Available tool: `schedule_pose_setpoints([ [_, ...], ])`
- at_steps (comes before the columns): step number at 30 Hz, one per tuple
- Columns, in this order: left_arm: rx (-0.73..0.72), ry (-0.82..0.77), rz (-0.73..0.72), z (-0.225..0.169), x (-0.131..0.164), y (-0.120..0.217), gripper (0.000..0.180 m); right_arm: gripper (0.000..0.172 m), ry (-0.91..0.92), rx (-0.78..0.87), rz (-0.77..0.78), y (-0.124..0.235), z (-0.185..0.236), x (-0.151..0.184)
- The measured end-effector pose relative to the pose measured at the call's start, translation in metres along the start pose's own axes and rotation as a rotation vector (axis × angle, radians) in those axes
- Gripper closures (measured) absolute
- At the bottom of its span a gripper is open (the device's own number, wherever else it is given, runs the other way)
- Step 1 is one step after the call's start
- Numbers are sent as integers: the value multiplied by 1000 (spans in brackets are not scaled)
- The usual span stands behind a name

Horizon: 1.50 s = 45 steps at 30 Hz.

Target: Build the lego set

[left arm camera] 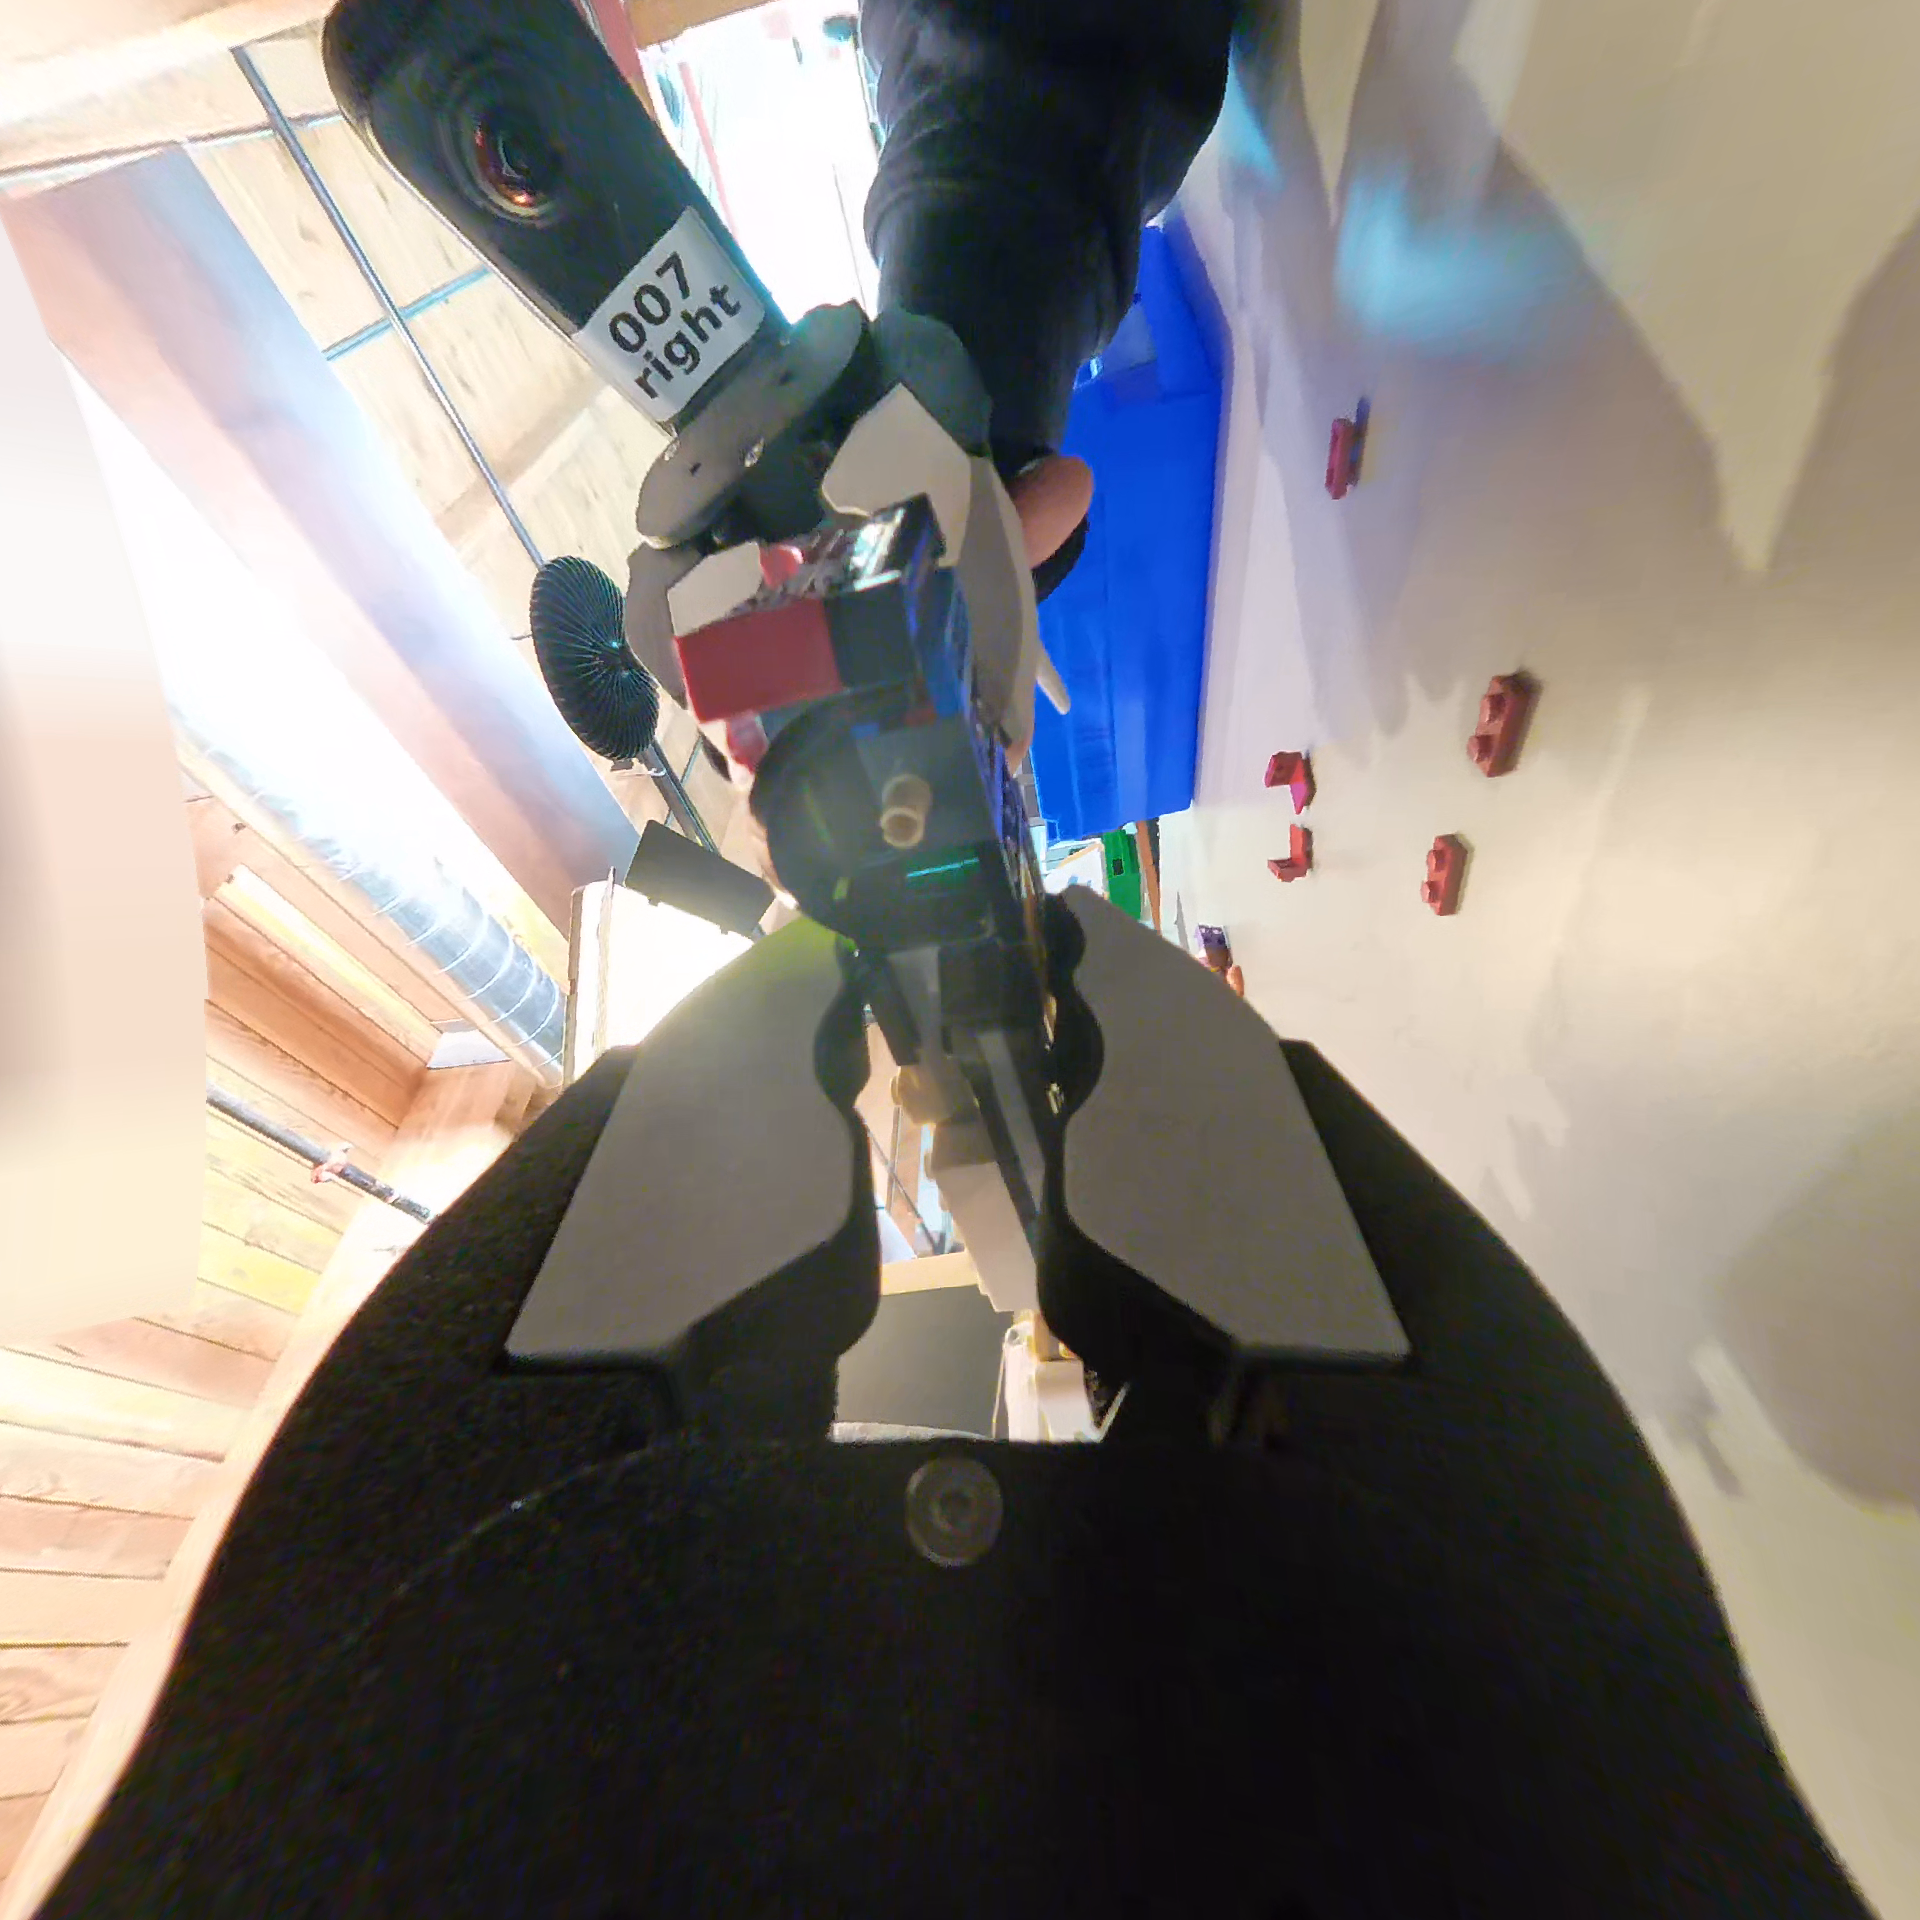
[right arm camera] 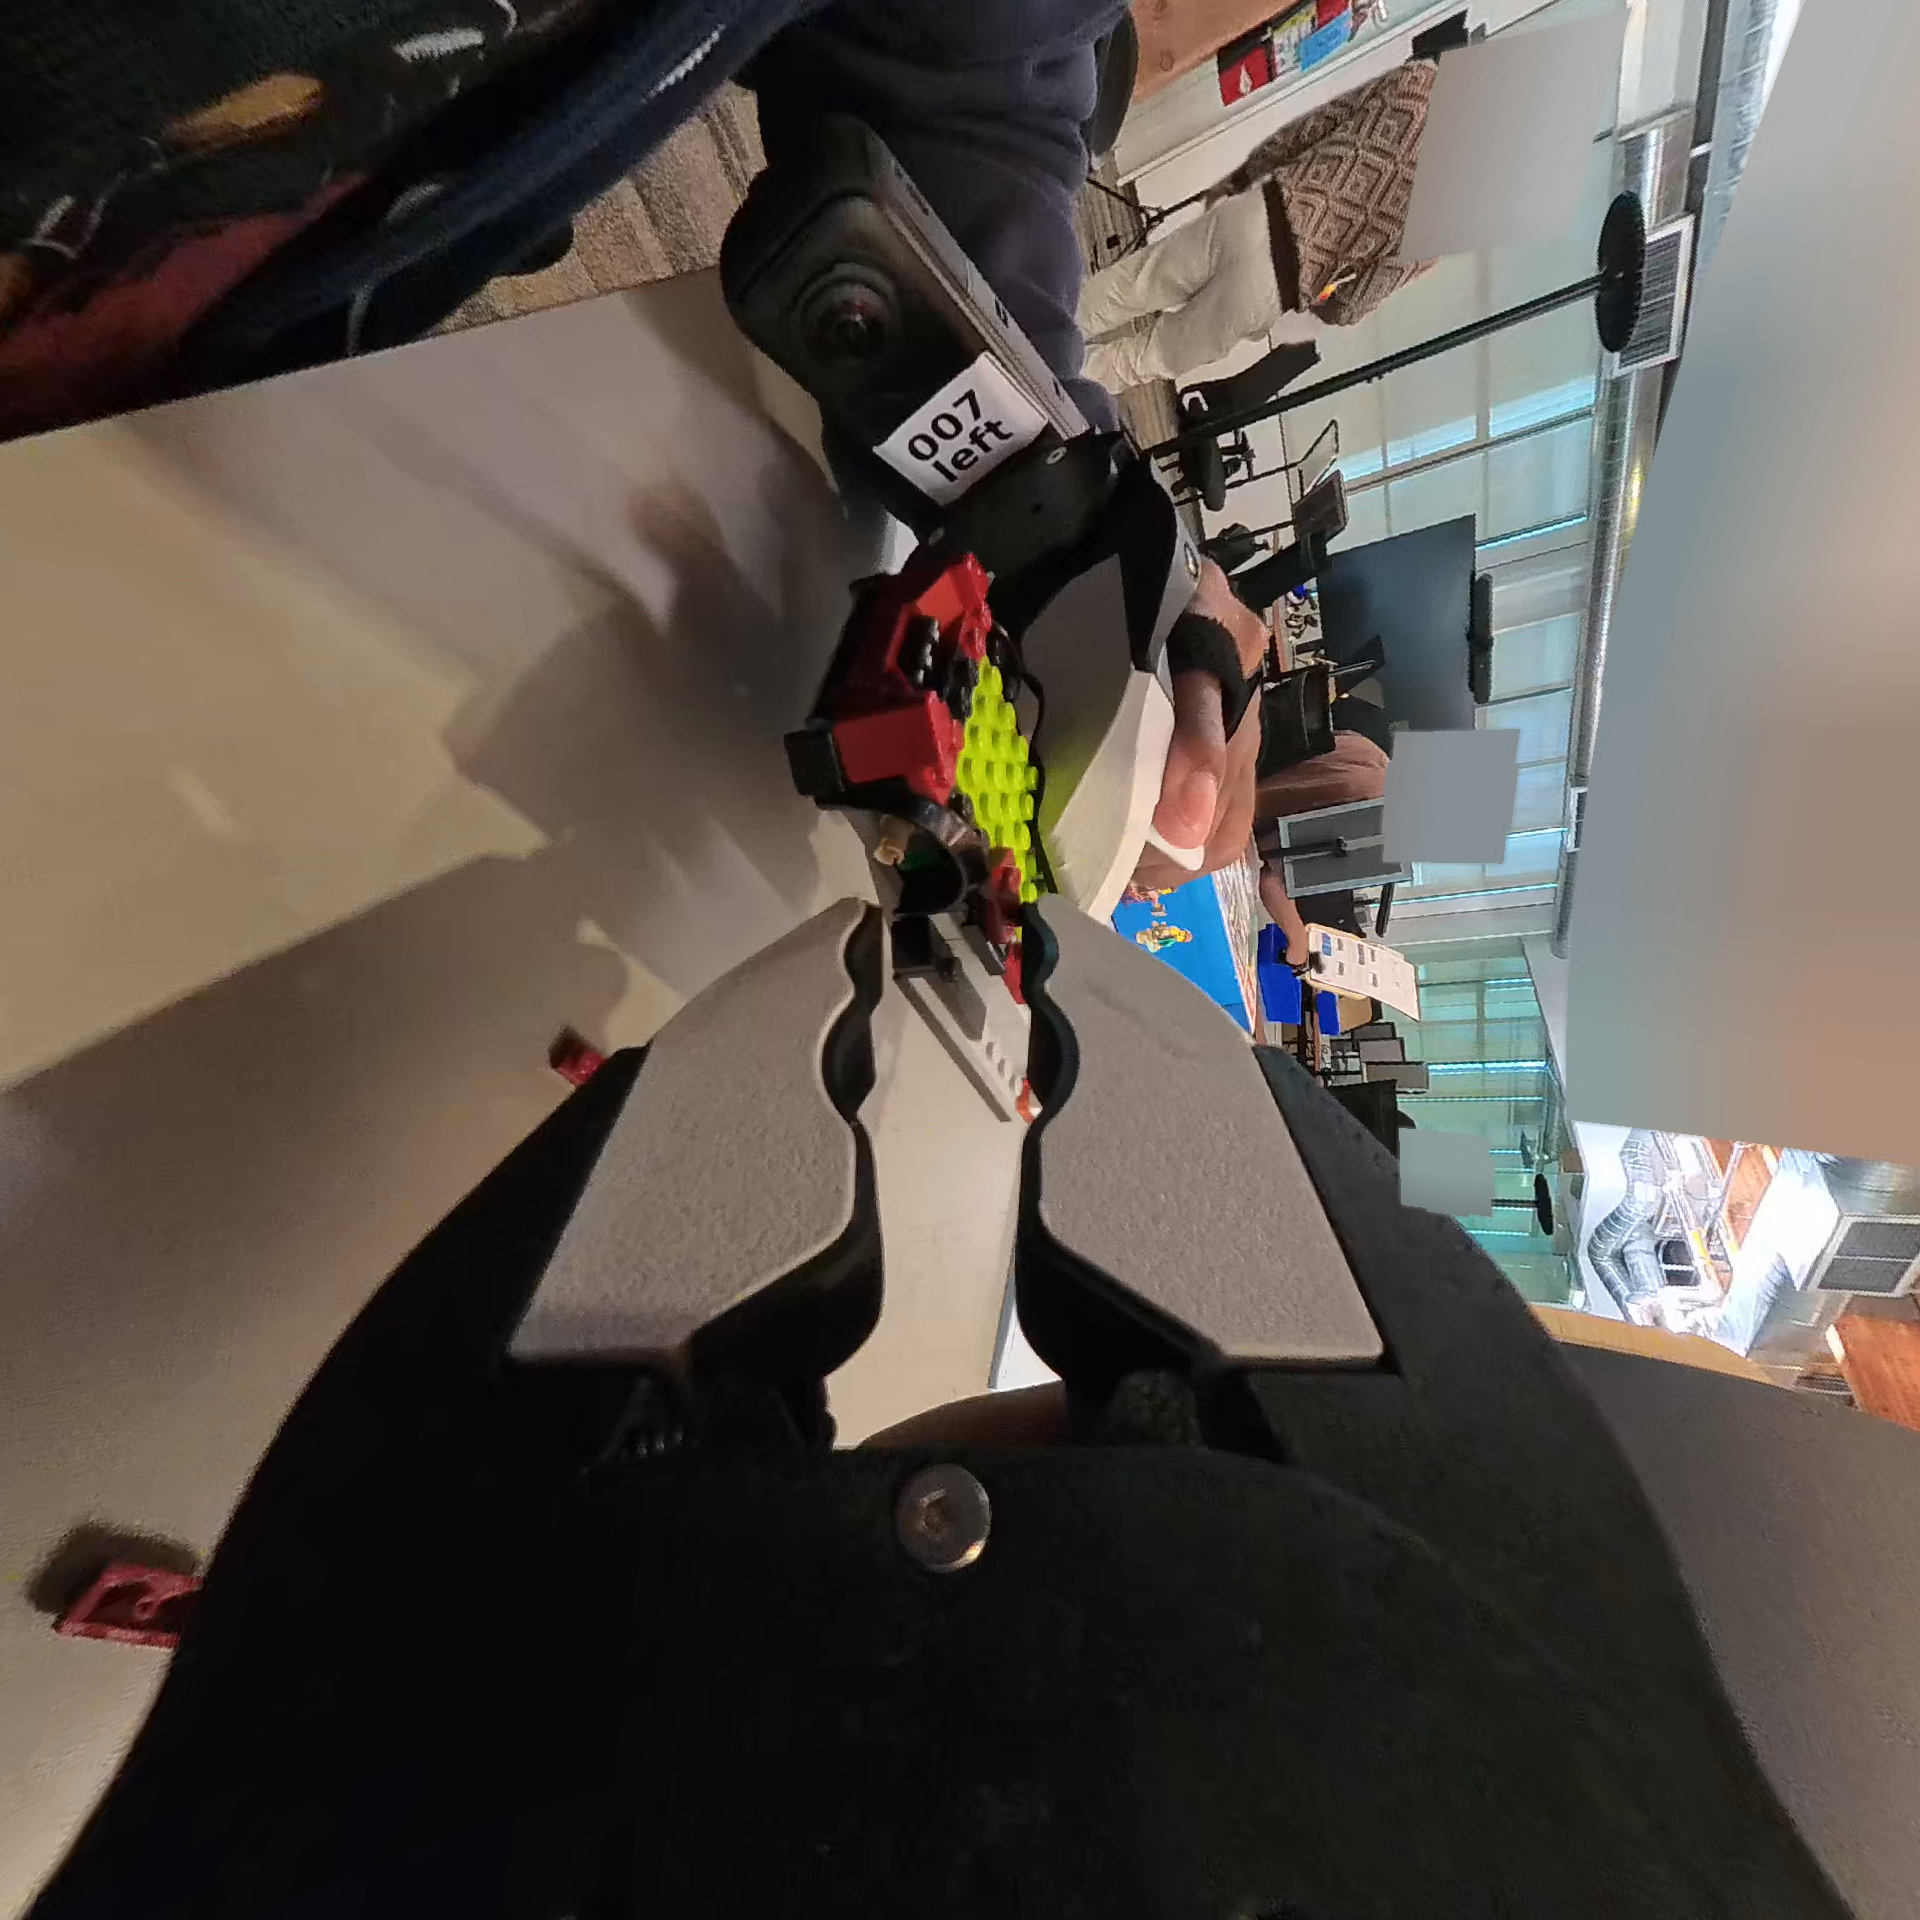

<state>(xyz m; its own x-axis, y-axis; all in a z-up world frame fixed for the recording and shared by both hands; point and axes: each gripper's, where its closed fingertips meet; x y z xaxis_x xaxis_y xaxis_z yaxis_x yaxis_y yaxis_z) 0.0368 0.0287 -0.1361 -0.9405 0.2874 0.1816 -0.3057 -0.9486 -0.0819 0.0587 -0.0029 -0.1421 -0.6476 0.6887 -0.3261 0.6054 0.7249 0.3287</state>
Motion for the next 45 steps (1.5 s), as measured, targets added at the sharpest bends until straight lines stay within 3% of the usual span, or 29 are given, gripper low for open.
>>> schedule_pose_setpoints([
  [27,45,230,-48,-4,-5,-1,151,147,18,-25,-6,-2,1,-7],
  [45,104,283,1,-10,-1,0,153,150,47,-17,13,-6,2,-6],
])
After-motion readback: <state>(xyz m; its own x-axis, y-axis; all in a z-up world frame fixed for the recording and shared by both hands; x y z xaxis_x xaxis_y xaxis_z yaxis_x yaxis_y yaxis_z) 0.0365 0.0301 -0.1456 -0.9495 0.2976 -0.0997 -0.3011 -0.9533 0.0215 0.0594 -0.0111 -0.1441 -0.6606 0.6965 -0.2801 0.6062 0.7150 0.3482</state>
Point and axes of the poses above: each gripper's, where its closed fingertips meet, y back along the fingers, x out of its underside, z = x × y across the jaws
